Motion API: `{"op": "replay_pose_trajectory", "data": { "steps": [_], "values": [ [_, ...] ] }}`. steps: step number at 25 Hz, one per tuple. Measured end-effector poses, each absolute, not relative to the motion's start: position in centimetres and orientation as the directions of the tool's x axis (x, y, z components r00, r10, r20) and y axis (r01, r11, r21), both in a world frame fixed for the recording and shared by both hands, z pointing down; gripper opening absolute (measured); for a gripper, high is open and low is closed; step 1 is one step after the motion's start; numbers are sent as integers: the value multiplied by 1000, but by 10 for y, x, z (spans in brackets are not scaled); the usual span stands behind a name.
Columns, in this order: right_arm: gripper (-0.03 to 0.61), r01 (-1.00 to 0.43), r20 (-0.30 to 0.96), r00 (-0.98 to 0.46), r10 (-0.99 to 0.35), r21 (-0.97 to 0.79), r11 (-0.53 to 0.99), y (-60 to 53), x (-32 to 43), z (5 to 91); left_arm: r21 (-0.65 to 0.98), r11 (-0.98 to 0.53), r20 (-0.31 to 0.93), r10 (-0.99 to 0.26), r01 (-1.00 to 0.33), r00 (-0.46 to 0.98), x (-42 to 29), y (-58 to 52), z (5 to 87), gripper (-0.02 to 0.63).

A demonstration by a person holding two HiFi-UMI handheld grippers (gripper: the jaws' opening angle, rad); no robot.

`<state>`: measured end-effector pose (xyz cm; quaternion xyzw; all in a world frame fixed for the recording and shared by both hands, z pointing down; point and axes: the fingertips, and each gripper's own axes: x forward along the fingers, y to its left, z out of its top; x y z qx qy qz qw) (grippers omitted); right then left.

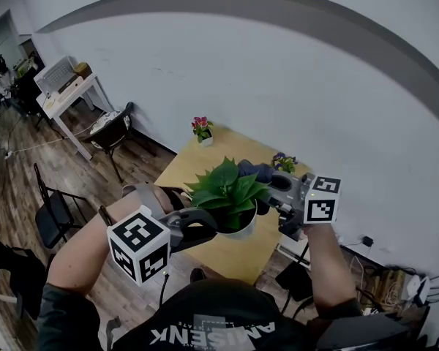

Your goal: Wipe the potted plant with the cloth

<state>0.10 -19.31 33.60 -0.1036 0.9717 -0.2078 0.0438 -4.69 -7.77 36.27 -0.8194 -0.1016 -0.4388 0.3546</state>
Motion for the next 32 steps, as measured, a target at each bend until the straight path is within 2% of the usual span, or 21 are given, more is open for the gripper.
{"op": "replay_pose_trajectory", "data": {
  "steps": [9,19,26,32],
  "values": [
    [46,-163,-3,-981,-195,-536,828,-182,3,393,-483,-723,808,-150,494,570,-53,-78,373,14],
    [46,-195,63,-979,-196,-590,784,-178,16,431,-475,-711,814,-130,519,567,-54,-74,373,14],
    [45,-149,-19,-983,-183,-500,853,-199,8,380,-486,-698,799,-110,526,591,-54,-70,367,12],
    [46,6,-80,-996,-32,-436,900,-207,-24,346,-503,-688,785,-110,524,610,-53,-67,358,14]
  ]
}}
